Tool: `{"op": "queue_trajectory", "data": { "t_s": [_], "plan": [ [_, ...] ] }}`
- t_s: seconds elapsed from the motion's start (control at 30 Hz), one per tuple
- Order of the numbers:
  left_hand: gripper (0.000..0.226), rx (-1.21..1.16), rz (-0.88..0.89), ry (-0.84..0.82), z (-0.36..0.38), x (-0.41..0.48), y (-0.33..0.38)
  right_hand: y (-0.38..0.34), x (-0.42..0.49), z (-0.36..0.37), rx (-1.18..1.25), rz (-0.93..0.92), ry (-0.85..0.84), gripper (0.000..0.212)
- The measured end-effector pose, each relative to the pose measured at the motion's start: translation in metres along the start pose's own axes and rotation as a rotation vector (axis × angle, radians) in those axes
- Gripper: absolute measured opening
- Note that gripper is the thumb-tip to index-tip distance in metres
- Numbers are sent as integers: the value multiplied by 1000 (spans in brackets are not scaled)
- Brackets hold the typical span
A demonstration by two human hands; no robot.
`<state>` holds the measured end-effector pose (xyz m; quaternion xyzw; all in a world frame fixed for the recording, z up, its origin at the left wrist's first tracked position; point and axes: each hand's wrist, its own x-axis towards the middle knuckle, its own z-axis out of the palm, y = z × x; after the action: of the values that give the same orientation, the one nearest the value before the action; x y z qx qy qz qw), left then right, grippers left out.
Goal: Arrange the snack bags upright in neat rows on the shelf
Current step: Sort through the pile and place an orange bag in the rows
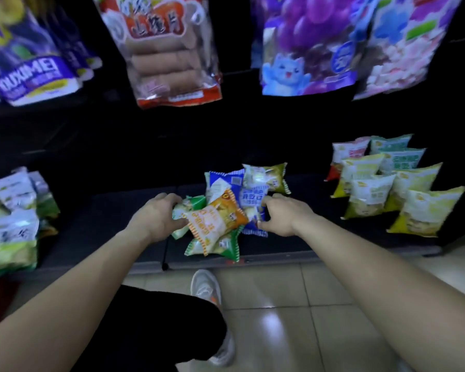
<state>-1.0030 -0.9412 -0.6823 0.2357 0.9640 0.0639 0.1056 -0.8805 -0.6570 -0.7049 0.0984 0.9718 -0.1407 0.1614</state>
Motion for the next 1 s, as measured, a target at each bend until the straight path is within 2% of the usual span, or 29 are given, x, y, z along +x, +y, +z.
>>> {"op": "queue_trajectory", "data": {
  "t_s": [0.2, 0.4, 0.53, 0.73, 0.87, 1.0],
  "plan": [
    [66, -130, -57, -47, 25, 15, -49, -42, 73, 56, 142, 65, -41, 72],
    [74, -155, -42, -129, 43, 32, -60, -52, 128, 88, 326, 207, -41, 105],
    [77, -173, -57, -146, 48, 38, -63, -48, 146, 95, 448, 164, -55, 92],
    [75, -218, -70, -151, 48, 41, -65, -53, 157, 96, 439, 137, -29, 89],
    [74, -210, -48, -137, 45, 43, -63, -65, 156, 94, 594, 117, -3, 94],
    [74, -223, -33, -93, 40, 46, -57, -71, 149, 84, 580, 98, 35, 95]
  ]
}}
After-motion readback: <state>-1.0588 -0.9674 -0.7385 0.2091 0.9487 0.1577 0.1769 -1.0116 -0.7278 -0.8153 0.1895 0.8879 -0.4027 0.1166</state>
